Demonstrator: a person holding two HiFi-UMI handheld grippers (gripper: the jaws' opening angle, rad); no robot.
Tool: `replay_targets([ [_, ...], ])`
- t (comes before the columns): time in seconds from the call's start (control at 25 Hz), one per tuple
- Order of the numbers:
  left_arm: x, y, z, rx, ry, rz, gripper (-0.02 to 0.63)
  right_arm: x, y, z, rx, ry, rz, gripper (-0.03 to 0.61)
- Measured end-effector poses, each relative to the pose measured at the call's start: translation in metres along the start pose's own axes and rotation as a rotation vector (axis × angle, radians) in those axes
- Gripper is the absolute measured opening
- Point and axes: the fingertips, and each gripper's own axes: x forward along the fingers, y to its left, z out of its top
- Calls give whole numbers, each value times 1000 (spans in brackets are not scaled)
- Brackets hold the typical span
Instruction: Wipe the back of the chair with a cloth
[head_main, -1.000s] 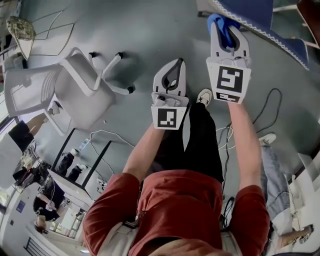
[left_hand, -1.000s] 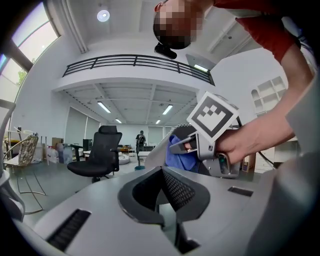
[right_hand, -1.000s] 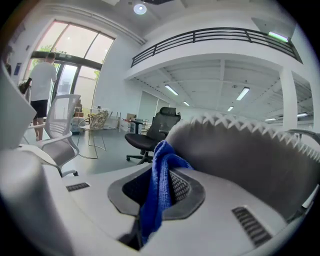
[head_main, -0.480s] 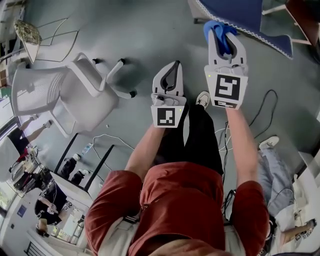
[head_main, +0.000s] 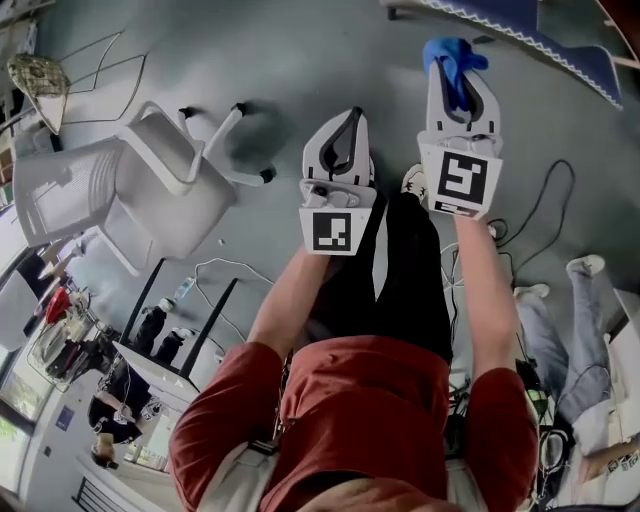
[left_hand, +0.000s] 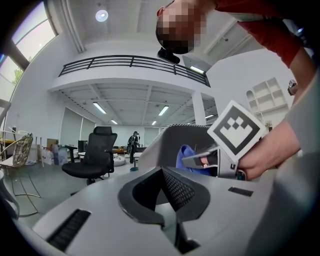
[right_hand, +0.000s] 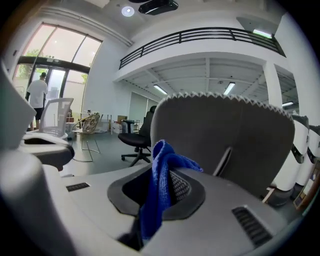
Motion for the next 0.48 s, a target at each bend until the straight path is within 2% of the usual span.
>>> replay_targets([
  [0.24, 21, -17, -33, 6, -8, -30, 14, 44, -13, -95, 34, 48, -28, 51],
  [0.48, 29, -25, -57, 3, 12, -46, 14, 83, -22, -149, 36, 71, -48, 51],
])
